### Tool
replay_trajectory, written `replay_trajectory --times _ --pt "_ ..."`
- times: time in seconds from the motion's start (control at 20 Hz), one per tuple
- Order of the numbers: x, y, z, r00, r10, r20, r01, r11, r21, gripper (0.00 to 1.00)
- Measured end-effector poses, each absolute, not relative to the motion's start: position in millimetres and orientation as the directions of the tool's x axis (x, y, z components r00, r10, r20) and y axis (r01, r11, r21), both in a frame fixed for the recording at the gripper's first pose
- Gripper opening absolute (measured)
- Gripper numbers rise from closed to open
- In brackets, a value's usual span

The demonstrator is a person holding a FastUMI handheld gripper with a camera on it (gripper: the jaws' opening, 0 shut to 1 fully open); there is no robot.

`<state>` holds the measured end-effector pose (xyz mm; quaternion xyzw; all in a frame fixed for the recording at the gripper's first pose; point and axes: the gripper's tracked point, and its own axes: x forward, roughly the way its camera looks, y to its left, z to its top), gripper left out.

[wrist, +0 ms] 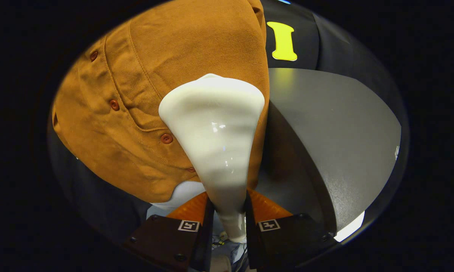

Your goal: Iron the clothes twice with a garment steamer, once on the left side and once on the right side.

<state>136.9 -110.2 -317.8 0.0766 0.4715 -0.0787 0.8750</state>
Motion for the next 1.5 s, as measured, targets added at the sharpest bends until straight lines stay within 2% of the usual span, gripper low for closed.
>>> replay_trajectory --times 0.5,0.65,0.85,1.15,1.5 --pt "156.1 -88.0 -182.8 0.796 -0.096 -0.598 0.153 0.987 0.045 0.42" --pt "165.6 -53.0 -140.0 0.862 -0.034 -0.506 0.068 0.997 0.048 0.41" --pt "174.0 -2.1 -118.5 0.896 0.074 -0.438 -0.055 0.997 0.055 0.41" --pt "178.3 48.4 -124.0 0.878 0.17 -0.447 -0.157 0.985 0.065 0.41" --pt "193.2 64.0 -158.2 0.839 0.159 -0.52 -0.149 0.987 0.06 0.41"
